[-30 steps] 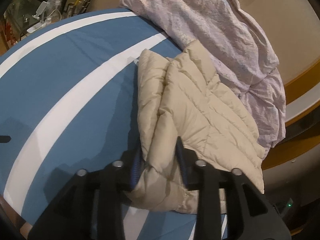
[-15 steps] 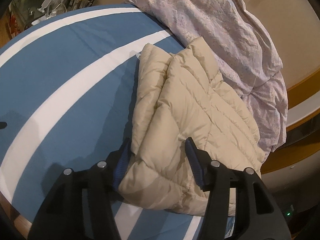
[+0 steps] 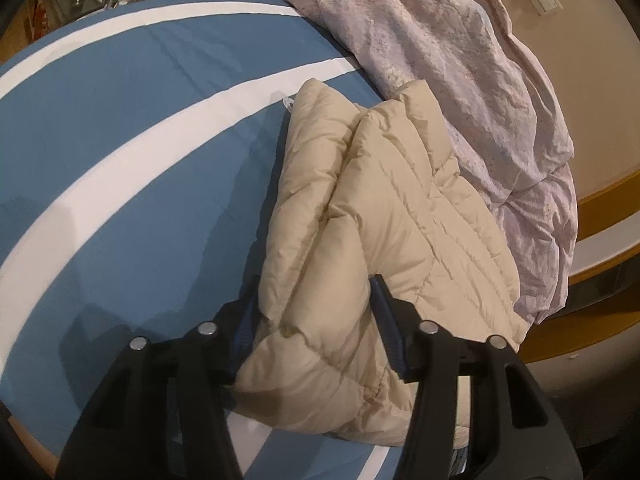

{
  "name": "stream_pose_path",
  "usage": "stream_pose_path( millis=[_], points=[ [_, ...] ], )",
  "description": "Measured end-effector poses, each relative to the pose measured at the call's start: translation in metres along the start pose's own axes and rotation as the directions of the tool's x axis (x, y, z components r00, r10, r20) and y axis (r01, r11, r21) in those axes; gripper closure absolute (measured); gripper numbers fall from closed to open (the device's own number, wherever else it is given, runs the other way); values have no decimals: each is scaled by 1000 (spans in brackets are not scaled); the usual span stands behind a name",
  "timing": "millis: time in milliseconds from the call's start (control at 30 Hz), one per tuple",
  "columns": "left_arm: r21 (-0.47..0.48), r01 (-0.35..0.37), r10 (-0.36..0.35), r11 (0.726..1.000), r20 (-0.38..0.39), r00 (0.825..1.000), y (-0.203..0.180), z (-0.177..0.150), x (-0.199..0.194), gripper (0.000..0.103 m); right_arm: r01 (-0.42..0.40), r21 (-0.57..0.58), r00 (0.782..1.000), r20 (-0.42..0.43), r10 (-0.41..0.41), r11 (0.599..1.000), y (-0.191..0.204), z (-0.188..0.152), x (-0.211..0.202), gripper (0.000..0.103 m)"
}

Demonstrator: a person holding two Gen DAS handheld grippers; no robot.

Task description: Fold large clothes

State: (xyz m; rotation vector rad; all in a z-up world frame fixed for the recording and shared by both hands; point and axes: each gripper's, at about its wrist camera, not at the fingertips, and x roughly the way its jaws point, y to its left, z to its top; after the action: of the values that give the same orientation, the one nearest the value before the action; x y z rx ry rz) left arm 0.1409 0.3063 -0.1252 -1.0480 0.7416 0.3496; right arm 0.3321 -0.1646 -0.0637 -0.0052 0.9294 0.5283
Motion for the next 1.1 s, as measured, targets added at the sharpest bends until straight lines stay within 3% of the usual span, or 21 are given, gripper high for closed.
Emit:
stream_pose_path(
  millis=[100,167,400,533,833,1100],
  points=[
    [-2,27,-27,1000,4,1000,-2,-1,0,75,-4,1,1000,-1,4,1000,-1,-1,-1,57],
    [6,31,-31,1000,12,999,-5,-1,-2,81,1,5,1000,-6,-1,1000,-1,-2,-2,57],
    [17,41,-42,999,23,999,-14,1,-10,86,18,-28,1000,-17,-18,999,-4,-8,-8,58],
    [23,98,-99,995,55,994,-31,4,-26,88,25,-33,999,-29,-26,999,-2,-9,1,58],
    [149,250,-265,957,96,959,-123,0,-66,89,0,-18,1000,-32,-1,1000,-4,-10,3,58],
    [276,359,-375,892,6,927,-217,-40,-67,89,2,-22,1000,-30,-2,1000,-3,-9,3,58]
  ],
)
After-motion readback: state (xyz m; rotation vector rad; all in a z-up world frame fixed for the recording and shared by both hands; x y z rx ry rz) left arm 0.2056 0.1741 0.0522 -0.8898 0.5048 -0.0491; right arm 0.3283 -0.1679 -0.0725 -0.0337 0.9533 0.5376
